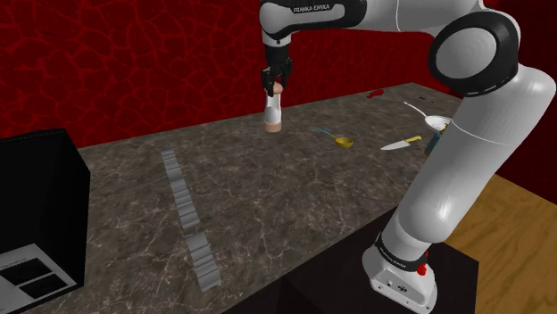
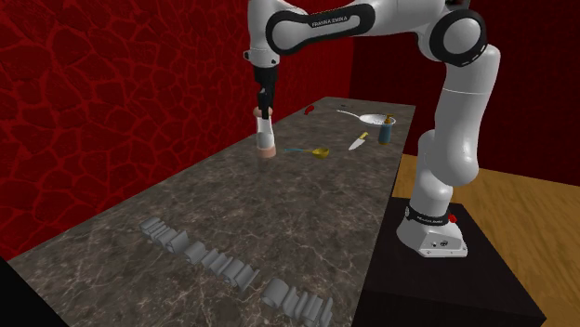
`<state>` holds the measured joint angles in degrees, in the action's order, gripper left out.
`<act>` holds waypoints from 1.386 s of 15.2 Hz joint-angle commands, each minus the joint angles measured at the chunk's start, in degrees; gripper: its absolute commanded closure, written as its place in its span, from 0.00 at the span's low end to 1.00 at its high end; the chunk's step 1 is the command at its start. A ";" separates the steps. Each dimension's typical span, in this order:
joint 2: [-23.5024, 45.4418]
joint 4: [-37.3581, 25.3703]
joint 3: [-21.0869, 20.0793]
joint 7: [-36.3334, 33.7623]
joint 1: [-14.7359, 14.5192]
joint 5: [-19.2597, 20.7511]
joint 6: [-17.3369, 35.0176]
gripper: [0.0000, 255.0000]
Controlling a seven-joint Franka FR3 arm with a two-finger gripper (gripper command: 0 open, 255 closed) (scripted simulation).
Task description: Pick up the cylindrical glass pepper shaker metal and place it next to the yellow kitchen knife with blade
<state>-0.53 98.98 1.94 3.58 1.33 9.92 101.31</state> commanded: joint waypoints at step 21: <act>-2.42 -10.83 2.06 6.38 2.12 -0.25 -12.35 1.00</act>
<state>-1.83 86.73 3.58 9.14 3.03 9.63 88.50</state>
